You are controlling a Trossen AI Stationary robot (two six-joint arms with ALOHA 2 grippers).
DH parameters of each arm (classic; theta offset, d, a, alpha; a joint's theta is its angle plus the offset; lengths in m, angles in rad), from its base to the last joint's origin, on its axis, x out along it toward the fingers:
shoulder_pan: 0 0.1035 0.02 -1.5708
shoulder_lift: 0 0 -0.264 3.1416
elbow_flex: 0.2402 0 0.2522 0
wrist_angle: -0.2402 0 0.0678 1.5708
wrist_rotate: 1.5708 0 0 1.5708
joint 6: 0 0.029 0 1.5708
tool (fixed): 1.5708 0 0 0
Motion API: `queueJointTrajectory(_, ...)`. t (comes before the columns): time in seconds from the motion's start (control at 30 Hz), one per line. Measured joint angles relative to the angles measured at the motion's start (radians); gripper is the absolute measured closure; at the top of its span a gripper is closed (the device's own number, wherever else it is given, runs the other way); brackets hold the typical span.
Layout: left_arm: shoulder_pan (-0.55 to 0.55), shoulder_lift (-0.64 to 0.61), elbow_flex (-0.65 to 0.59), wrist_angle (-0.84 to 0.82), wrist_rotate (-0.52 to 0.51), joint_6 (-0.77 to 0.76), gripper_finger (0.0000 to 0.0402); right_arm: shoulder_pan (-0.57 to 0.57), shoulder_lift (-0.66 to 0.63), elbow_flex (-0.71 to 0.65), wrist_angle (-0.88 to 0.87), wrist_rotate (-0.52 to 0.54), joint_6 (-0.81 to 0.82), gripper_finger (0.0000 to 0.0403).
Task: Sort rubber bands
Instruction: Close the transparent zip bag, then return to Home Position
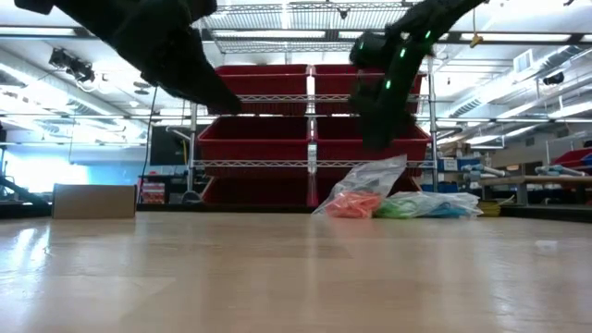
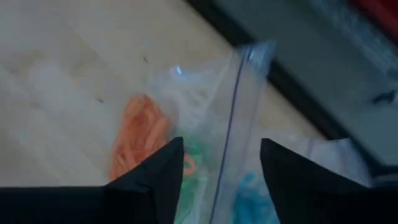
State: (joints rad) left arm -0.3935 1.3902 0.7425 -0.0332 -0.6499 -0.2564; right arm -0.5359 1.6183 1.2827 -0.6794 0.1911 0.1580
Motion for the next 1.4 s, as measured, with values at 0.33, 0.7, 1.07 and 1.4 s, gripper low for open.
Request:
queueJointTrajectory(0.33,0.020,-0.334,-0.036,-0.013,-0.114,0.166,0.0228,0.182,-0.529,-0.089,0.179,0.038,-0.101,0.0183)
queueJointTrajectory(0.7,0.158,-0.737,-0.300,0.192,0.312,0.257,0.0252,0.401,-0.877,-0.657,0.612,-0.070,-0.034,0.0188)
queueJointTrajectory(1.07,0.325,-0.780,-0.483,0.309,0.532,0.141,0.0252,0.444,-0.851,-0.916,0.913,-0.026,-0.020,0.0188)
queueJointTrajectory(1.4,0.481,-0.782,-0.628,0.532,0.701,0.114,0.0254,0.432,-0.853,-1.064,1.213,0.026,-0.044,0.0191)
